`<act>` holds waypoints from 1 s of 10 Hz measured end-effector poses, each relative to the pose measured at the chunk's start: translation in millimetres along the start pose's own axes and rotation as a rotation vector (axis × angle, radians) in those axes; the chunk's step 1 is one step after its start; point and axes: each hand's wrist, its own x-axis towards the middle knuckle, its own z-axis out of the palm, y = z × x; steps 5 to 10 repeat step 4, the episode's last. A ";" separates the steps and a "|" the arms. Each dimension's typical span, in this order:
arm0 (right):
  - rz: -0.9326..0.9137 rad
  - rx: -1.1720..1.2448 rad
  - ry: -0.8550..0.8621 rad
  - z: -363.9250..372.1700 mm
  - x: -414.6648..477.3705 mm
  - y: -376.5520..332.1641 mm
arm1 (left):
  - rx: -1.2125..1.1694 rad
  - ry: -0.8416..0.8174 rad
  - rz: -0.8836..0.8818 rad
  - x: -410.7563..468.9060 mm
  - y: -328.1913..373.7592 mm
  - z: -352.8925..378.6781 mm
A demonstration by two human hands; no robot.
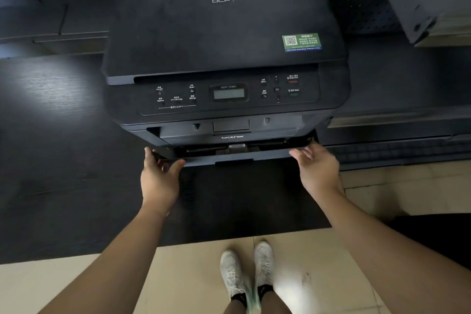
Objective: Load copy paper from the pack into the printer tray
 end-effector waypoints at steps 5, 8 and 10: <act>-0.016 -0.031 0.072 16.5 10.2 -15.5 | -0.168 -0.051 0.000 10.7 11.7 11.1; -0.016 -0.031 0.072 16.5 10.2 -15.5 | -0.168 -0.051 0.000 10.7 11.7 11.1; -0.016 -0.031 0.072 16.5 10.2 -15.5 | -0.168 -0.051 0.000 10.7 11.7 11.1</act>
